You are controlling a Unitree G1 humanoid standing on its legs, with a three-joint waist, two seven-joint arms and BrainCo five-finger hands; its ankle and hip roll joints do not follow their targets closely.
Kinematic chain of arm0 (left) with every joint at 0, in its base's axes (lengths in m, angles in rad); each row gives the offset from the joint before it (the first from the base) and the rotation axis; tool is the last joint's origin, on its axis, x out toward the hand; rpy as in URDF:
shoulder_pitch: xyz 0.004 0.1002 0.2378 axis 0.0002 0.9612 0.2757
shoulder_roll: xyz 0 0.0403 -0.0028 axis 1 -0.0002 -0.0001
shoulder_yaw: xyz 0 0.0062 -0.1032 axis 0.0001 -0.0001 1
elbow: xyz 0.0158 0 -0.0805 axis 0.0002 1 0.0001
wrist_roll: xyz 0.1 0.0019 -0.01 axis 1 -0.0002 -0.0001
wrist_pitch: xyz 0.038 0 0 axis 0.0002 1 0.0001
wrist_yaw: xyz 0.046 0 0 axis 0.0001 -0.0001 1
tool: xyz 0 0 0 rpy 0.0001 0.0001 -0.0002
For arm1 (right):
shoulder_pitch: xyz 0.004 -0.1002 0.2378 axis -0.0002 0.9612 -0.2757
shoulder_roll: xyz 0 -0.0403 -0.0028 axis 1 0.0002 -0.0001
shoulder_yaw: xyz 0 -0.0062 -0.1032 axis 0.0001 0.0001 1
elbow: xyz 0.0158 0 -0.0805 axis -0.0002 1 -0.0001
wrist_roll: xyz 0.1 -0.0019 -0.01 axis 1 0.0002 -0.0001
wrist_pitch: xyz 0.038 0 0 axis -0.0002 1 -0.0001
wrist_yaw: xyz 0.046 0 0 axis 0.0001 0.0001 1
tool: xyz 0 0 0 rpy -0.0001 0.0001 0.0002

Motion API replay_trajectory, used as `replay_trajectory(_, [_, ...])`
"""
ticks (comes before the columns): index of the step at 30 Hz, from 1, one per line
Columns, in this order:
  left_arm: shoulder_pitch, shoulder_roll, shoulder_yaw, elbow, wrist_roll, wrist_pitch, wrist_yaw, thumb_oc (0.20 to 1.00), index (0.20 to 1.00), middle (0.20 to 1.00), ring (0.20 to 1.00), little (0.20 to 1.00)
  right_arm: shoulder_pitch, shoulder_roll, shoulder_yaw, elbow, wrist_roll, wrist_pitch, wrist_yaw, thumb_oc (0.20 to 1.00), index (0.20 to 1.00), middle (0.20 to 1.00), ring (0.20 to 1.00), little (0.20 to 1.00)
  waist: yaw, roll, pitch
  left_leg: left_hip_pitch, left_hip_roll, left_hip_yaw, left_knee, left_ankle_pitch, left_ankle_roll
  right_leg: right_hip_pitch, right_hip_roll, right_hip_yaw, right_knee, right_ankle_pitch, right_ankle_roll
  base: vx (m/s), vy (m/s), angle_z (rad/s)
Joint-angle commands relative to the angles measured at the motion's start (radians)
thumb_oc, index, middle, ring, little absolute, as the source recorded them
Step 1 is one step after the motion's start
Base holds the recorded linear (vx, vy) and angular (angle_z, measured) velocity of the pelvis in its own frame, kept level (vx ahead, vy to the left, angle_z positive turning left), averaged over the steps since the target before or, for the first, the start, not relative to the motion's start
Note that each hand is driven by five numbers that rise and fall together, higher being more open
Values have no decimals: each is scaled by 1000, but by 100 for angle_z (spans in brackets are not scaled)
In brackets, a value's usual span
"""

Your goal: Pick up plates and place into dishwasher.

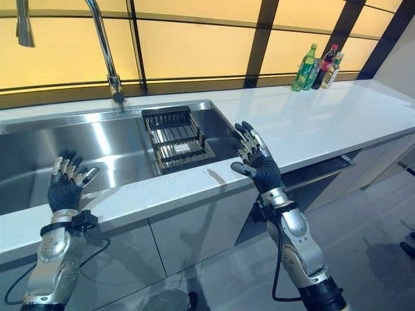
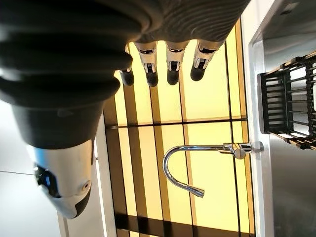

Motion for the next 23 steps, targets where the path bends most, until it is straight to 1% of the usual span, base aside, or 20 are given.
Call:
replay_trajectory(1, [-109,24,-67,-54,17,3,-5,1000,1000,1000,1000,1000,-112,-24,-52,42,43,-80,-57,1000,1000,1000,1000,1000,-11,-37,-18,100,27,38,29,-134,11,-26,-52,106,-41,197,64,142,-338,209])
replay_trajectory(2, [-104,19,-65,-54,23,5,-7,1000,1000,1000,1000,1000,-107,-23,-66,49,62,-76,-43,1000,1000,1000,1000,1000,0,-45,-22,101,43,29,29,-135,-4,-5,-58,61,-71,188,61,110,-332,220])
replay_trajectory(3, [-96,13,-64,-57,34,1,-8,1000,1000,1000,1000,1000,-104,-23,-75,46,74,-63,-34,1000,1000,1000,1000,1000,10,-50,-25,104,63,37,25,-128,-21,14,-64,27,-97,190,60,73,-331,144])
replay_trajectory(4, [-91,8,-65,-71,29,13,-20,1000,1000,1000,1000,1000,-94,-23,-83,31,69,-50,-51,1000,1000,1000,1000,1000,23,-52,-28,94,85,45,25,-119,-39,30,-63,10,-117,187,57,56,-291,70])
replay_trajectory(6, [-71,4,-53,-87,31,28,-38,1000,1000,1000,1000,1000,-72,-27,-100,1,68,-18,-62,1000,1000,1000,1000,1000,40,-54,-37,68,112,51,37,-92,-62,53,-57,-41,-149,186,43,37,-243,87])
replay_trajectory(8, [-65,5,-42,-97,4,40,-52,1000,1000,1000,1000,1000,-60,-30,-97,-22,49,-7,-88,1000,1000,1000,1000,1000,51,-51,-45,43,128,53,42,-60,-76,67,-48,-62,-179,185,33,-2,-169,82])
replay_trajectory(9, [-67,0,-42,-91,-8,45,-52,1000,1000,1000,1000,1000,-55,-31,-90,-27,40,-8,-107,1000,1000,1000,1000,1000,55,-48,-50,33,136,66,43,-47,-81,74,-44,-85,-191,185,26,-54,-140,43])
replay_trajectory(10, [-78,-9,-46,-87,-20,55,-56,1000,1000,1000,1000,1000,-51,-29,-84,-28,31,-11,-126,1000,1000,1000,1000,1000,50,-48,-53,19,142,116,64,-41,-87,82,-44,-119,-201,183,21,-79,-109,70])
replay_trajectory(11, [-85,-17,-52,-82,-23,62,-67,1000,1000,1000,1000,1000,-49,-30,-84,-25,26,-12,-131,1000,1000,1000,1000,1000,42,-50,-54,8,140,156,95,-47,-91,89,-47,-141,-208,184,16,-85,-55,82])
replay_trajectory(12, [-89,-25,-62,-74,-16,57,-75,1000,1000,1000,1000,1000,-50,-31,-83,-17,19,-18,-134,1000,1000,1000,1000,1000,34,-52,-54,3,134,183,122,-55,-93,91,-49,-155,-209,185,13,-84,-18,84])
replay_trajectory(13, [-93,-33,-78,-74,-2,50,-77,1000,1000,1000,1000,1000,-58,-34,-80,-2,10,-29,-142,1000,1000,1000,1000,1000,22,-57,-53,8,118,225,151,-84,-83,91,-53,-172,-206,185,7,-70,11,69])
replay_trajectory(14, [-92,-33,-87,-84,-5,53,-64,1000,1000,1000,1000,1000,-65,-31,-71,8,4,-35,-146,1000,1000,1000,1000,1000,15,-53,-53,16,111,236,153,-89,-79,91,-49,-173,-200,182,1,-54,34,64])
replay_trajectory(15, [-88,-33,-91,-85,-6,48,-55,1000,1000,1000,1000,1000,-68,-23,-60,16,4,-38,-147,1000,1000,1000,1000,1000,6,-46,-57,33,114,248,131,-86,-75,91,-43,-173,-196,182,-2,-15,65,49])
replay_trajectory(16, [-87,-34,-97,-76,-2,37,-52,1000,1000,1000,1000,1000,-60,-15,-56,9,-2,-34,-150,1000,1000,1000,1000,1000,-2,-36,-60,33,128,253,120,-47,-87,99,-32,-168,-202,182,-7,19,92,30])
replay_trajectory(18, [-89,-33,-98,-61,-8,33,-60,1000,1000,1000,1000,1000,-50,-7,-53,1,-10,-19,-163,1000,1000,1000,1000,1000,-10,-29,-67,62,135,243,86,-59,-86,107,-34,-154,-206,184,-4,36,85,15])
replay_trajectory(20, [-87,-37,-111,-71,3,37,-58,1000,1000,1000,1000,1000,-37,-6,-50,-13,-14,-13,-175,1000,1000,1000,1000,1000,-21,-22,-79,98,156,266,43,-62,-97,124,-37,-156,-235,188,0,12,80,14])
replay_trajectory(22, [-84,-44,-111,-80,11,41,-64,1000,1000,1000,1000,1000,-30,-5,-52,-19,-16,-11,-179,1000,1000,1000,1000,1000,-22,-20,-83,108,163,270,27,-60,-104,131,-41,-158,-247,193,3,-3,77,0])
replay_trajectory(23, [-83,-43,-108,-83,13,40,-64,1000,1000,1000,1000,1000,-29,-2,-52,-16,-14,-10,-177,1000,1000,1000,1000,1000,-21,-19,-86,117,162,272,14,-66,-102,132,-44,-159,-249,195,6,3,82,-3])
